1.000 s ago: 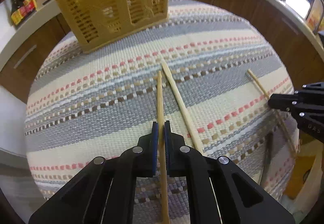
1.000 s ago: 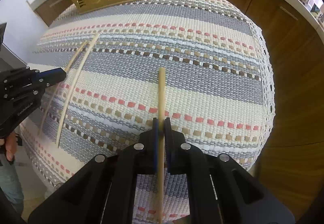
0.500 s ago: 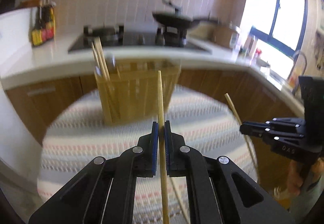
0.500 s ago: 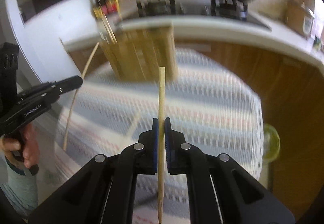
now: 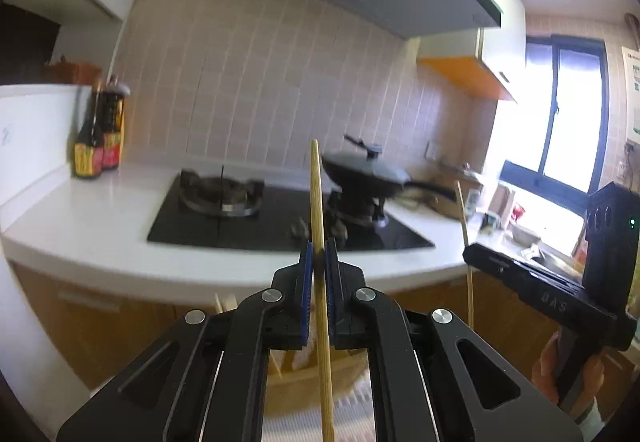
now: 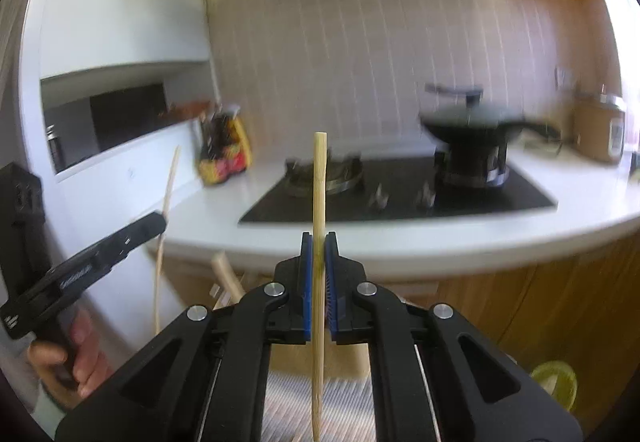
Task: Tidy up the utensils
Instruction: 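Lift both chopsticks over the caddy and open both grippers into it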
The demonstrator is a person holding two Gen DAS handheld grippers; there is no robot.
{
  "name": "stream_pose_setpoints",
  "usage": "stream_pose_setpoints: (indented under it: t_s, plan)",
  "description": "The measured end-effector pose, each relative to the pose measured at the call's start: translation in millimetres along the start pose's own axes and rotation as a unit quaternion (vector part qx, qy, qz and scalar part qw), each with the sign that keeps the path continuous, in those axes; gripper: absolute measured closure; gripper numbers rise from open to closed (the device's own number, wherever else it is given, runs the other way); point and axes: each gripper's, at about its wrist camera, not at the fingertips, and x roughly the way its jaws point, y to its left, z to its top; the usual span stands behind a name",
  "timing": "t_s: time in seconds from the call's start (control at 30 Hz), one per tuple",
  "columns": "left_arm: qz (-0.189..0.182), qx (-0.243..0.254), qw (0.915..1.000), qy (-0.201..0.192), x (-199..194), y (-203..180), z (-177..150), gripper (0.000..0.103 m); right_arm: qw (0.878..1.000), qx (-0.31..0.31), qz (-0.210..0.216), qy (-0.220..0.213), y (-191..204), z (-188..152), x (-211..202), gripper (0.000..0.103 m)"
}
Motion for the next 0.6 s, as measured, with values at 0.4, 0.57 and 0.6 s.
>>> stream_pose_setpoints:
  t_s: [0.4,0.57,0.6]
  plan:
    - [0.018,-0.033,0.9976,-0.058,63,50,-18,0.099,0.999,-0.004,-0.004,-0.051,-19,-7,86,0.099]
    - [0.031,-0.027,0.9975,-0.058,78,62,-32,0.099,0.998,0.006,0.001,-0.063,-22,-20,103,0.099]
    - [0.036,-0.025,0.9971,-0.062,78,61,-34,0.099,0.998,0.007,-0.004,-0.066,-22,-22,104,0.099]
